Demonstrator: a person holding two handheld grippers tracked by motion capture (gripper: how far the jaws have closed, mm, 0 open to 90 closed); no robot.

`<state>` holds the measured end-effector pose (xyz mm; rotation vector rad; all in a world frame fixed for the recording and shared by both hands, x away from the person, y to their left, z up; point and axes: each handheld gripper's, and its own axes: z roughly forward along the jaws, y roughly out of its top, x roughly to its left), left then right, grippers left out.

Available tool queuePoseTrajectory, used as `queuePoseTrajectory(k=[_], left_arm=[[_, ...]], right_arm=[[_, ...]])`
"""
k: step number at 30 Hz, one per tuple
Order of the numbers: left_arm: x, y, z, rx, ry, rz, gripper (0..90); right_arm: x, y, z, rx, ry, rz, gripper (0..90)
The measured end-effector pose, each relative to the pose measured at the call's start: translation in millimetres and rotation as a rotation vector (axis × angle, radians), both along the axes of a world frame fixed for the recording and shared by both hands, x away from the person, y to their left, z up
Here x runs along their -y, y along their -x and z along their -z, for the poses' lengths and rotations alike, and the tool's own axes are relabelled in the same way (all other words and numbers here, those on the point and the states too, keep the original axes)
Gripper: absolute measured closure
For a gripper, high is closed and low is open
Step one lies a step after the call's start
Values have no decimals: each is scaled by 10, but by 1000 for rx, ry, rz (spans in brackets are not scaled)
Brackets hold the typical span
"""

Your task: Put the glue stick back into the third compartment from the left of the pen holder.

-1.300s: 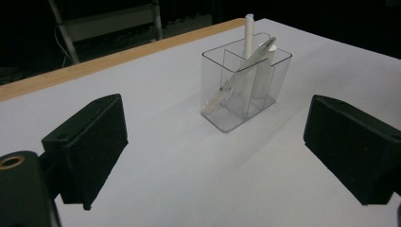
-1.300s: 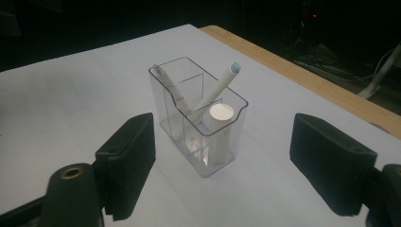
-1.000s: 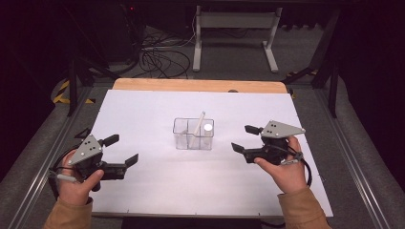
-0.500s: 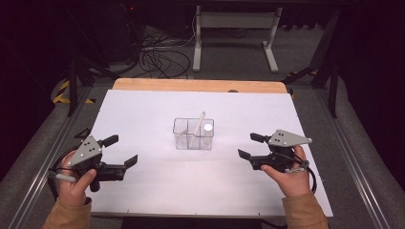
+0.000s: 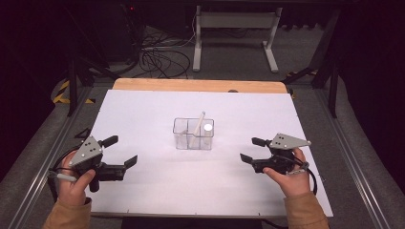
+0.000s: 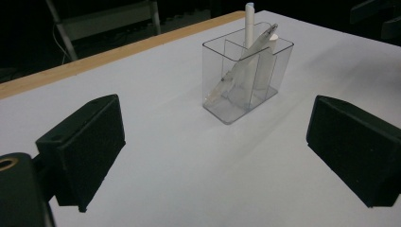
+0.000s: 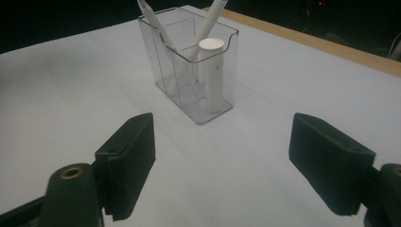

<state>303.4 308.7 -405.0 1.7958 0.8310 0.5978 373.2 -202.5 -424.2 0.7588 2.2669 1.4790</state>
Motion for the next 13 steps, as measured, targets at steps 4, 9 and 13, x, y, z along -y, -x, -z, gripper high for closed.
queuePoseTrajectory(k=[4, 9, 13], left_arm=[[5, 2, 1, -3, -4, -3, 59], [4, -2, 8, -7, -11, -4, 59], [8, -4, 12, -9, -12, -4, 59]], right_arm=[[-1, -7, 11, -14, 12, 21, 236], [-8, -6, 13, -8, 13, 22, 235], [-11, 5, 1, 11, 13, 21, 235]])
